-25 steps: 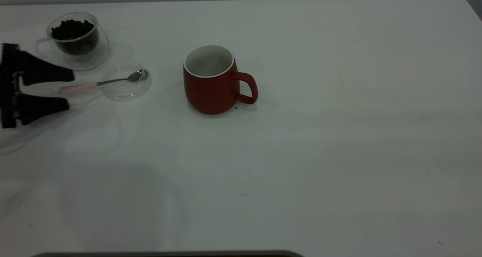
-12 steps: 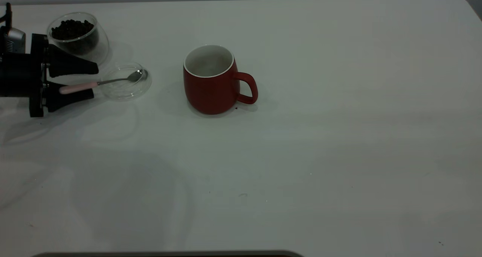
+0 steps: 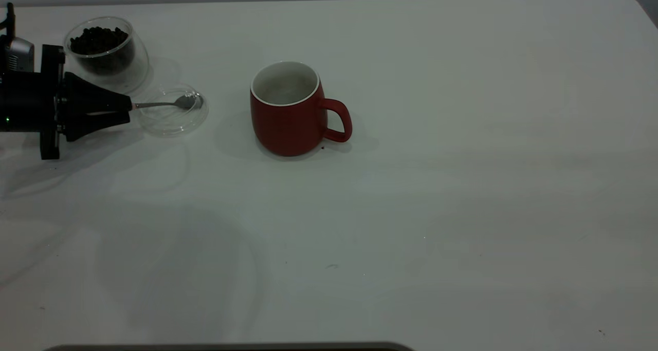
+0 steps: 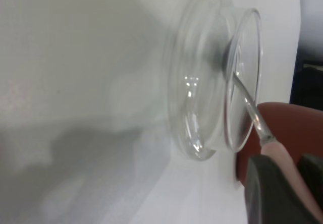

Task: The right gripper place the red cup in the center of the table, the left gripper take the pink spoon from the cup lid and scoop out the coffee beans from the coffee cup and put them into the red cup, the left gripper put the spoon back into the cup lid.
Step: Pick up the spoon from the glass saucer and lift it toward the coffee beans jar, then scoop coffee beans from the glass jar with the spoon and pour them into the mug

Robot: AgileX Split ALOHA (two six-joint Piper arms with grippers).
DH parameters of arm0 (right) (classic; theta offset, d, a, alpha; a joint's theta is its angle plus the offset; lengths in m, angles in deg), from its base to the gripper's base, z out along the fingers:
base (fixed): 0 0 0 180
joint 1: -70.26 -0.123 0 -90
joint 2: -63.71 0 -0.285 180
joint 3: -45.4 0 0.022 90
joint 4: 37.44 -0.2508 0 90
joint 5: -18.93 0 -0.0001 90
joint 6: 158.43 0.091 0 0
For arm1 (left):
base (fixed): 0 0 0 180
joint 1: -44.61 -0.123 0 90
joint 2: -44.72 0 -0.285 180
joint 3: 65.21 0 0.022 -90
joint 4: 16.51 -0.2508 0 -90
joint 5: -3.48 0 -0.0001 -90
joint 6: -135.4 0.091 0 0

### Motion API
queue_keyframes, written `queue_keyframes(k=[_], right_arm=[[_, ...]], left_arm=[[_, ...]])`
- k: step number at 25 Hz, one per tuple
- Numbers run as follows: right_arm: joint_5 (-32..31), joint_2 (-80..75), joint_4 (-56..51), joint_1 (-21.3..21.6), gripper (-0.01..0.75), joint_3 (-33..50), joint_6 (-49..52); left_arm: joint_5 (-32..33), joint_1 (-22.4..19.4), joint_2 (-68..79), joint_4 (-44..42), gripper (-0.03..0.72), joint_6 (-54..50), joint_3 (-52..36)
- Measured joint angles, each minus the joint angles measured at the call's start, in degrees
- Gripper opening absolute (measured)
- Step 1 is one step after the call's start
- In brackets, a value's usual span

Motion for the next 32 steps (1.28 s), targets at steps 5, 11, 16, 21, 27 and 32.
queue_keyframes(k=[5, 11, 16, 21, 27, 32], right_arm=[[0.0, 0.0, 0.0, 0.0, 0.587, 0.0, 0.0], [0.0, 0.0, 0.0, 0.0, 0.587, 0.0, 0.0], [0.0, 0.0, 0.0, 0.0, 0.587, 0.0, 0.0], [0.0, 0.0, 0.0, 0.0, 0.587, 0.0, 0.0], [0.0, 0.0, 0.0, 0.0, 0.587, 0.0, 0.0], [0.0, 0.0, 0.0, 0.0, 0.587, 0.0, 0.0]], left_arm=[[-1.4, 0.0, -0.3, -0.2, 0.115, 1.0, 0.0], [-3.9, 0.0, -5.0, -5.1, 0.115, -1.0, 0.0], [-4.0, 0.0, -10.3, -14.1, 0.115, -8.1, 0.0], [-2.4, 0.0, -18.0, -23.2, 0.115, -14.5, 0.0], [-4.5, 0.0, -30.1, -32.0, 0.115, -24.8, -0.1], [-8.5, -0.2, -34.2, -36.3, 0.115, -29.4, -0.1]])
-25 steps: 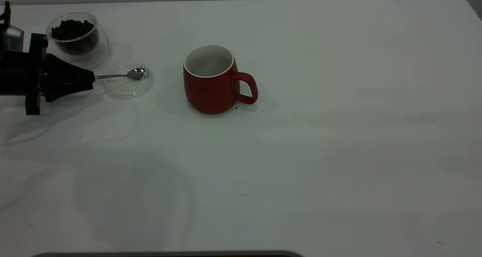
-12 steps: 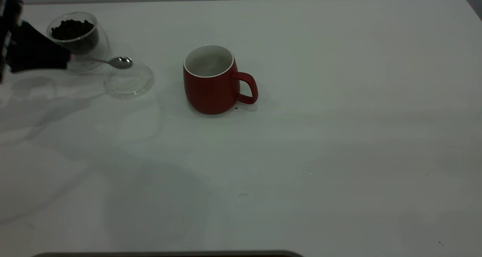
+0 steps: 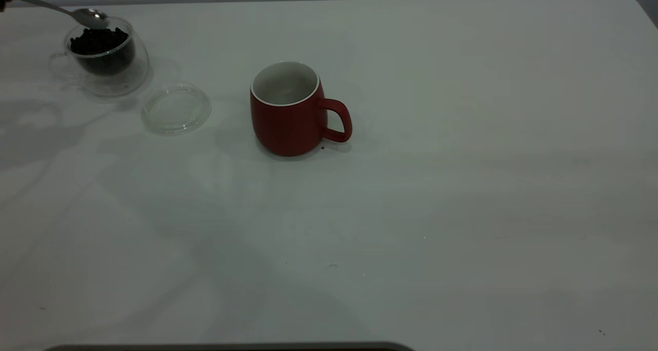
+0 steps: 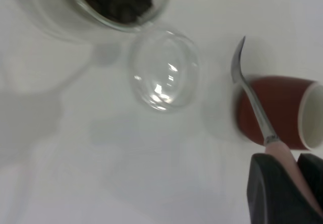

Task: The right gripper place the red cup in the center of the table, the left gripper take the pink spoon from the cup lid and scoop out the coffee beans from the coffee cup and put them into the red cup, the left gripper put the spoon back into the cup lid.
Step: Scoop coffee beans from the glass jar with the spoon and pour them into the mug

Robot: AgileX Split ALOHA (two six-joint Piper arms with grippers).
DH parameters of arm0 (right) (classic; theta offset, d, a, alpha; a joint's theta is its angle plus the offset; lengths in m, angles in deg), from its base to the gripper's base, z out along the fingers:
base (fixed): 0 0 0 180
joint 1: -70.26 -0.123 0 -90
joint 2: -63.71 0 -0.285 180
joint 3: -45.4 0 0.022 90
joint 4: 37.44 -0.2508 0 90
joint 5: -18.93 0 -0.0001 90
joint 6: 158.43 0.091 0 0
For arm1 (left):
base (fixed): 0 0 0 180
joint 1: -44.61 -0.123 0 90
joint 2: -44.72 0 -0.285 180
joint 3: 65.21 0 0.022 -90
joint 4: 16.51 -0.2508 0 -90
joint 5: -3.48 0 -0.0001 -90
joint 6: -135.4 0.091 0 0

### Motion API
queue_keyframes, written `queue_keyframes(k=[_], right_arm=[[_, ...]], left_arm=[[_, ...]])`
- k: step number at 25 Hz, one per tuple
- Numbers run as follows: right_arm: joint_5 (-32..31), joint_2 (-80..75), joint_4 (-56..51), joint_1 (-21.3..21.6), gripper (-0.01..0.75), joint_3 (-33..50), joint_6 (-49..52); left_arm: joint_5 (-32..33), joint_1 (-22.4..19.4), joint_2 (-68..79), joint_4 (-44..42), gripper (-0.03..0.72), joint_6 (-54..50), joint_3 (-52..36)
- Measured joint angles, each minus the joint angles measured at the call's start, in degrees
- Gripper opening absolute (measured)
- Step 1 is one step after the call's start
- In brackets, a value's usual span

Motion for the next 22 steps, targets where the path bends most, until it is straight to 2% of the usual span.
queue_keyframes(k=[14, 22], right_arm=[[0.0, 0.0, -0.1, 0.0, 0.587, 0.0, 0.1], [0.0, 0.0, -0.1, 0.0, 0.587, 0.0, 0.0]], left_arm=[[-11.9, -1.2, 2.6, -1.0, 0.115, 10.5, -0.1], [-15.1, -1.2, 5.9, 5.1, 0.115, 18.9, -0.1]])
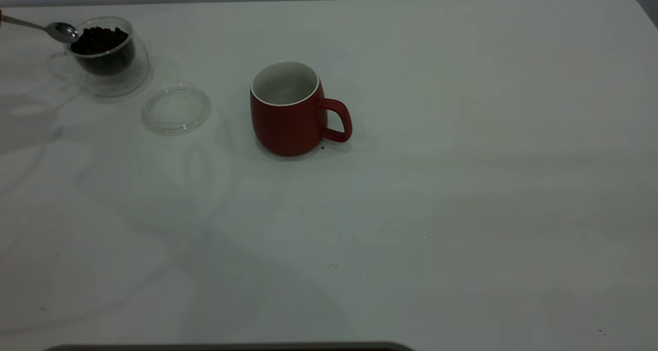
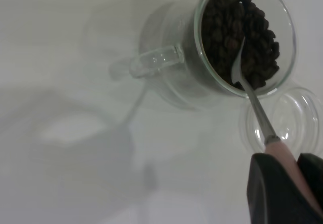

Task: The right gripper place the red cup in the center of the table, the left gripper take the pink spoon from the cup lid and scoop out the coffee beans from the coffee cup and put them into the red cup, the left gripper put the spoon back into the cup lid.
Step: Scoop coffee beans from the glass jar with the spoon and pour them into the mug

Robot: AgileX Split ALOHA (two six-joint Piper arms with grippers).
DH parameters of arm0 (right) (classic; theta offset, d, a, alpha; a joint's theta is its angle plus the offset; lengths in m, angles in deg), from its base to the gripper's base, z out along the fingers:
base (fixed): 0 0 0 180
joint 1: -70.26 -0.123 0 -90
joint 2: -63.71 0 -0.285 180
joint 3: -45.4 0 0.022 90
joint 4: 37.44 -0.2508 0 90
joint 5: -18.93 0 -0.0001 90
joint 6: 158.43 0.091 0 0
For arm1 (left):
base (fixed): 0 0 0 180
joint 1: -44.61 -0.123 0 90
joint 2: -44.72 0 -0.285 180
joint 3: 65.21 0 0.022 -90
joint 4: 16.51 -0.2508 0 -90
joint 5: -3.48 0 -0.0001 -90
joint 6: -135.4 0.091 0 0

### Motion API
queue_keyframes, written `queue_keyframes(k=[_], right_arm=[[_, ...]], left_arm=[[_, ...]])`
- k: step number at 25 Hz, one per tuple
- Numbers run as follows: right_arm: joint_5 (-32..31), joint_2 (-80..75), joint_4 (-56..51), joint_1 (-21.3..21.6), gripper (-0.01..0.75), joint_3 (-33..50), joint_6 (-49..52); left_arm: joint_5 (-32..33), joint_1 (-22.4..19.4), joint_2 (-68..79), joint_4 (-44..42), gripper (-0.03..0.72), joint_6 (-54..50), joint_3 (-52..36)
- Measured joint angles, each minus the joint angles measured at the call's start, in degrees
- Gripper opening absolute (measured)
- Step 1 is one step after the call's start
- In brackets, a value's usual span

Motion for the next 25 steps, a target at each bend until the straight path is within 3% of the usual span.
queue_keyframes(k=[11, 21, 25], right_arm=[[0.0, 0.0, 0.0, 0.0, 0.587, 0.0, 0.0], [0.0, 0.0, 0.0, 0.0, 0.587, 0.0, 0.0], [0.0, 0.0, 0.0, 0.0, 0.587, 0.0, 0.0]], left_arm=[[-1.5, 0.0, 6.0, 15.2, 0.115, 9.0, 0.0], [4.0, -0.1, 7.8, 18.2, 0.115, 3.5, 0.0], [7.1, -2.0, 8.9, 18.4, 0.115, 0.6, 0.0]])
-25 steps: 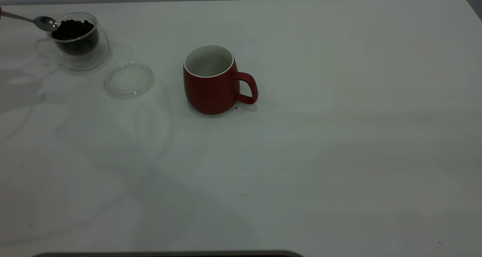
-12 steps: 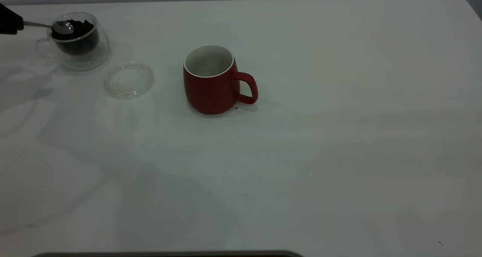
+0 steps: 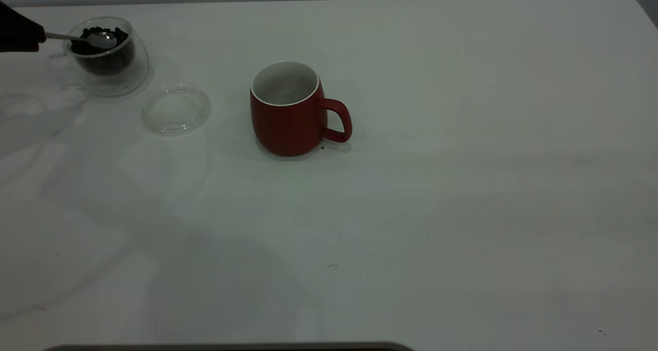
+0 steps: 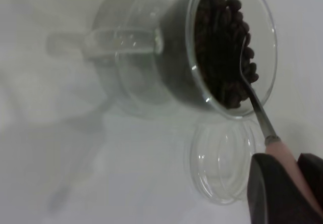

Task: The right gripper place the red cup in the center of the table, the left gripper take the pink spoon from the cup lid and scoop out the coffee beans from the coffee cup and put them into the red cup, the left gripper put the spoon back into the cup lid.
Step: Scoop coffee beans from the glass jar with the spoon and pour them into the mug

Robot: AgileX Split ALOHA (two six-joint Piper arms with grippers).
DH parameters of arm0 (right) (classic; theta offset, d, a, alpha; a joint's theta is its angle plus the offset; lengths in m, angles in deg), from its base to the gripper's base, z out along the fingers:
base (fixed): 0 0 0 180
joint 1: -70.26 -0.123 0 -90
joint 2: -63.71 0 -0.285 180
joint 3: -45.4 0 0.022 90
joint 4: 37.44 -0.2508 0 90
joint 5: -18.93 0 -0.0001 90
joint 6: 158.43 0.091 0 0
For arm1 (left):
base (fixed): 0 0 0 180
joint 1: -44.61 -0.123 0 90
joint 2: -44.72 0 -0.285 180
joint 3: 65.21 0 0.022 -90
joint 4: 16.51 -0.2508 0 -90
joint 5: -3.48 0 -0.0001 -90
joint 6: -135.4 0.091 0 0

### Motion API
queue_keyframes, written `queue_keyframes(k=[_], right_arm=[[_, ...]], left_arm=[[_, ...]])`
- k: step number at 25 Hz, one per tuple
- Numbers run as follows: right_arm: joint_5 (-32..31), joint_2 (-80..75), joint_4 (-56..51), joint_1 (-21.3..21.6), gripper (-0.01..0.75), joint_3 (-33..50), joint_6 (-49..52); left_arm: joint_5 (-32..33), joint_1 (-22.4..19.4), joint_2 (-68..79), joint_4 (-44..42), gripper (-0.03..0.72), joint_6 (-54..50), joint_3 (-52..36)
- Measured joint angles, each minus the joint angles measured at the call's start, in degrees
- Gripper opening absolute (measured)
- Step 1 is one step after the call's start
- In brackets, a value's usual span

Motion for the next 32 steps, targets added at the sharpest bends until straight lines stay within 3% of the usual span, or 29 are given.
queue_keyframes(k=[6, 17, 32], right_arm=[[0.0, 0.0, 0.0, 0.0, 0.587, 0.0, 0.0], [0.0, 0.0, 0.0, 0.0, 0.587, 0.0, 0.0], [0.0, 0.0, 0.0, 0.0, 0.587, 0.0, 0.0]], left_arm=[[4.6, -3.5, 2.8, 3.4, 0.115, -0.7, 0.0], [10.6, -5.1, 7.1, 9.8, 0.115, 1.5, 0.0], [17.7, -8.6, 7.9, 10.5, 0.115, 4.3, 0.0]])
